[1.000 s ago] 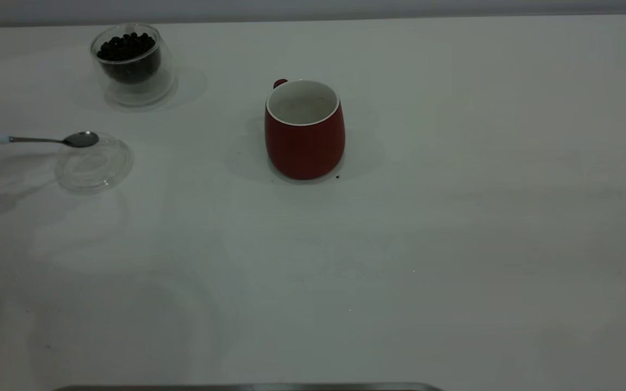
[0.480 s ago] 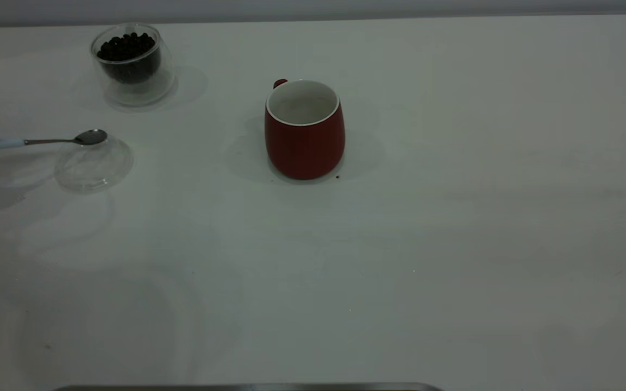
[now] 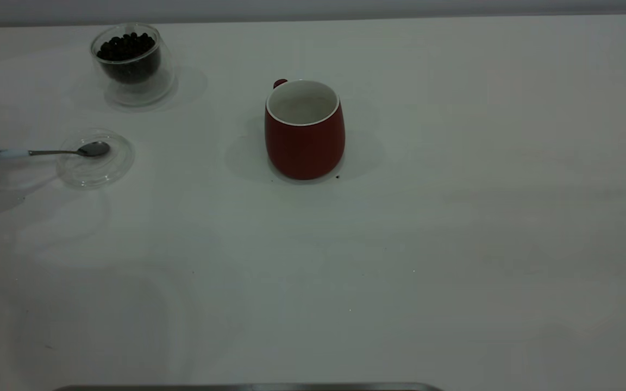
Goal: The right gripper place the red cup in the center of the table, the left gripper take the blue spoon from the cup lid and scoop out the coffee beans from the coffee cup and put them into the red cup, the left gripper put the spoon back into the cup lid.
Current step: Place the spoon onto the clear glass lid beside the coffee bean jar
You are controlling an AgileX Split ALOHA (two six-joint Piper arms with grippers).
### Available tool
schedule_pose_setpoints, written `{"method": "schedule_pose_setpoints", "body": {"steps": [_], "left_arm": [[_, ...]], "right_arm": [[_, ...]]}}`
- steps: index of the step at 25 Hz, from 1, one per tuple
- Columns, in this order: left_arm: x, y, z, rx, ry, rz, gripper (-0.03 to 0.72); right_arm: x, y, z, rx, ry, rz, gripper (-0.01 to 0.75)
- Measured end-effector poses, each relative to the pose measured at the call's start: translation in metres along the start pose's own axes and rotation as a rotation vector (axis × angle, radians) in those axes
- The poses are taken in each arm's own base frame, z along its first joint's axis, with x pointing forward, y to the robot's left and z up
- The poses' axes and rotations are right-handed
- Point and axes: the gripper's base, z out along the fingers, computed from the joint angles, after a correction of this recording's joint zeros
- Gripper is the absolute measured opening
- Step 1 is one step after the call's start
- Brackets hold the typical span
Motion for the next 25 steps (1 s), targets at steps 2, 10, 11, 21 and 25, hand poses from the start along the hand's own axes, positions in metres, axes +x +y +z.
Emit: {"method": "schedule_pose_setpoints", "body": {"steps": [2, 10, 11, 21, 25], "left_arm": [[-0.001, 0.0, 0.0, -0.002, -0.004, 0.0, 0.126], [-0.004, -0.001, 0.002, 0.008, -0.043, -0.015, 0.126], [-0.005, -0.001, 0.002, 0.011, -0.05, -0.019, 0.126], [0.0, 0.012, 0.014, 0.061, -0.025, -0.076, 0.126], [0.001, 0.014, 0.016, 0.066, -0.02, -0.083, 0.145]], "right_arm": [[0.0, 0.0, 0.0, 0.0, 0.0, 0.0, 0.59], [0.0, 0.0, 0.0, 0.0, 0.0, 0.0, 0.59], [0.0, 0.0, 0.0, 0.0, 0.0, 0.0, 0.59], [0.0, 0.0, 0.0, 0.0, 0.0, 0.0, 0.59], [0.0, 0.0, 0.0, 0.0, 0.0, 0.0, 0.59]]}}
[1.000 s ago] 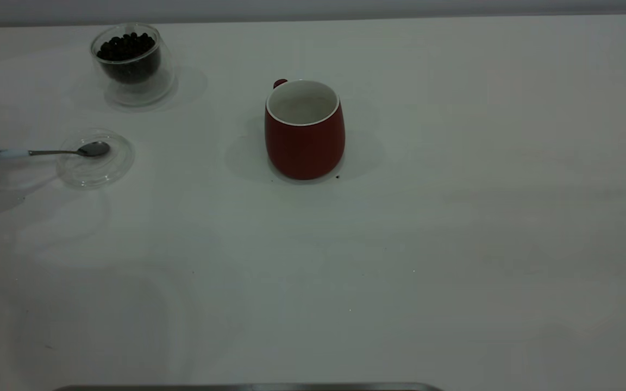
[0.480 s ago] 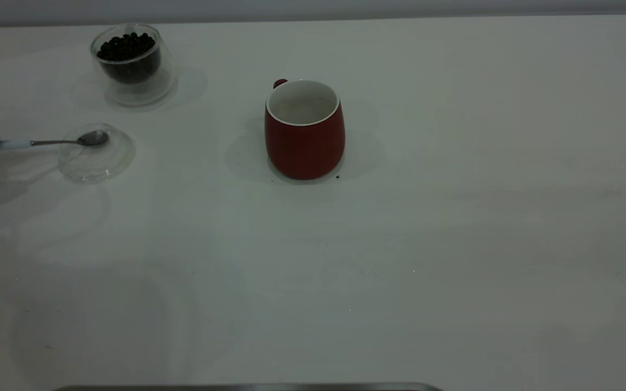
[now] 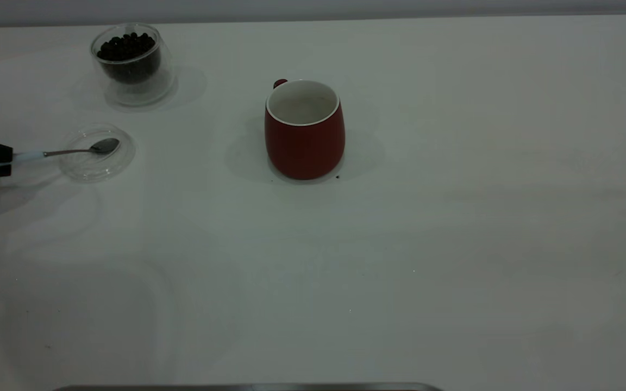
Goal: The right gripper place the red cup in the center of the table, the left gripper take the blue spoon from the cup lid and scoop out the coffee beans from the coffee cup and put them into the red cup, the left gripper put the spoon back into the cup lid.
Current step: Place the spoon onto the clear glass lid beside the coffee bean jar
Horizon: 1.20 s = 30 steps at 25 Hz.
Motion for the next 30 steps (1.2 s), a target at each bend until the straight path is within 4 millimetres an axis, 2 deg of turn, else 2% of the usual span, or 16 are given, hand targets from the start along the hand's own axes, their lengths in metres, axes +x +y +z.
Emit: {"method": "schedule_pose_setpoints", "body": {"steps": [9, 23, 30], "left_arm": [[-0.0004, 0.0027, 0.0011, -0.013, -0.005, -0.003, 0.304], [-0.006, 0.0003, 0.0009, 0.014, -0.066, -0.028, 0.34], [-0.0074, 0.0003, 0.001, 0.013, -0.082, -0.034, 0.426]], "right_arm": [[0.0, 0.0, 0.0, 0.0, 0.0, 0.0, 0.59], [0.0, 0.0, 0.0, 0.0, 0.0, 0.0, 0.59], [0.0, 0.0, 0.0, 0.0, 0.0, 0.0, 0.59]]}}
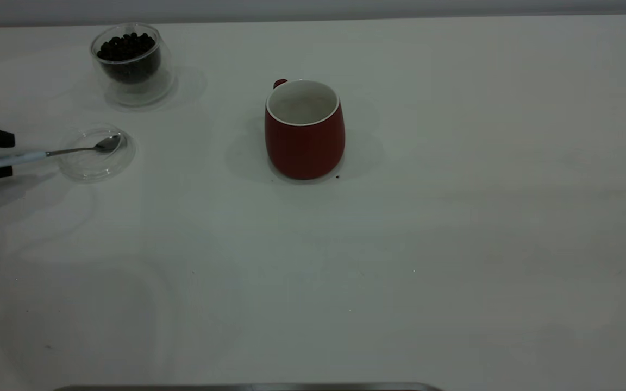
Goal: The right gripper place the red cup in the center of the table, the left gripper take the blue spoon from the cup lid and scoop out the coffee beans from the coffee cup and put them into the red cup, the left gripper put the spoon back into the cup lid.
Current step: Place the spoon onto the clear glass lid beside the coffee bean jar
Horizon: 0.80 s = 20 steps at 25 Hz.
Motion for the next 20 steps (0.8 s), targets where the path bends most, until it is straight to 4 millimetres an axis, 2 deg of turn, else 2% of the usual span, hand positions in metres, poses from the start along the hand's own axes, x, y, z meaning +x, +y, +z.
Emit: {"method": "schedule_pose_setpoints", "body": {"steps": [4, 20], "left_arm": [[-0.0038, -0.0022, -0.0001, 0.025, -0.042, -0.021, 0.465], [-0.0099, -0.0014, -0.0006, 0.018, -0.109, -0.047, 0.468]], "right_arm": [[0.0, 0.0, 0.0, 0.0, 0.0, 0.0, 0.59], [0.0, 0.0, 0.0, 0.0, 0.0, 0.0, 0.59]]}}
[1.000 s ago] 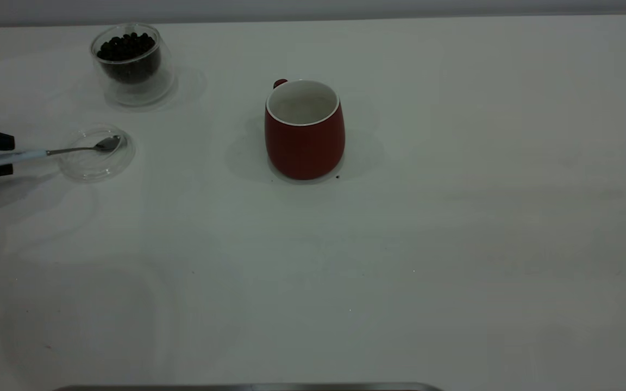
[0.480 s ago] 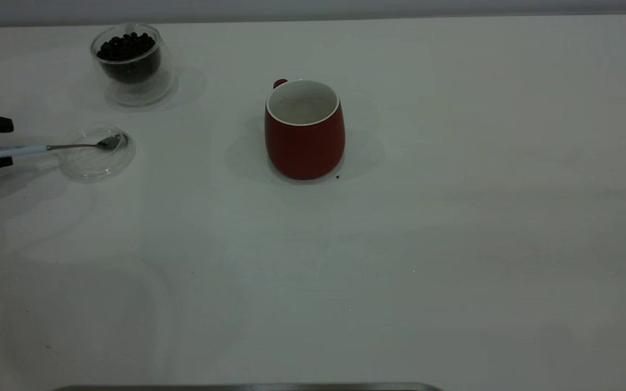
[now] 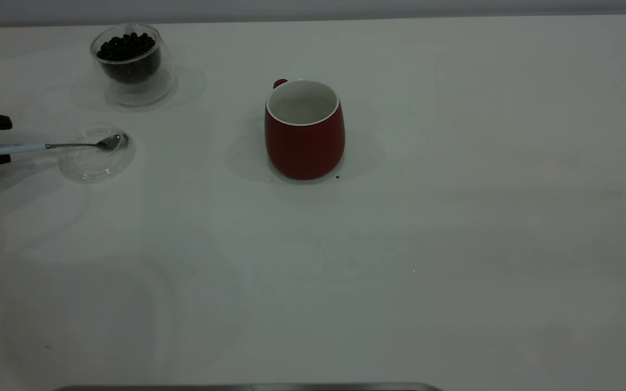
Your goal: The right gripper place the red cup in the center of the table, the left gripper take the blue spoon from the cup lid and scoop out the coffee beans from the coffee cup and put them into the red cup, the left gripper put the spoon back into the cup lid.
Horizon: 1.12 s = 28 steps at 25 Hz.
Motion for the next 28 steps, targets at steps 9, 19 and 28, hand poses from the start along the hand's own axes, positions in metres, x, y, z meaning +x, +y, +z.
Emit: {"method": "schedule_pose_setpoints", "body": {"steps": [9, 19, 28], "left_arm": [[0.0, 0.0, 0.0, -0.002, -0.003, 0.021, 0.468], [-0.006, 0.012, -0.016, -0.03, -0.063, 0.01, 0.468], [-0.032, -0.011, -0.082, 0.09, -0.192, 0.062, 0.468]], "right_arm": [[0.0, 0.0, 0.0, 0.0, 0.0, 0.0, 0.59], [0.0, 0.0, 0.0, 0.0, 0.0, 0.0, 0.59], [0.0, 0.0, 0.0, 0.0, 0.0, 0.0, 0.59]]}}
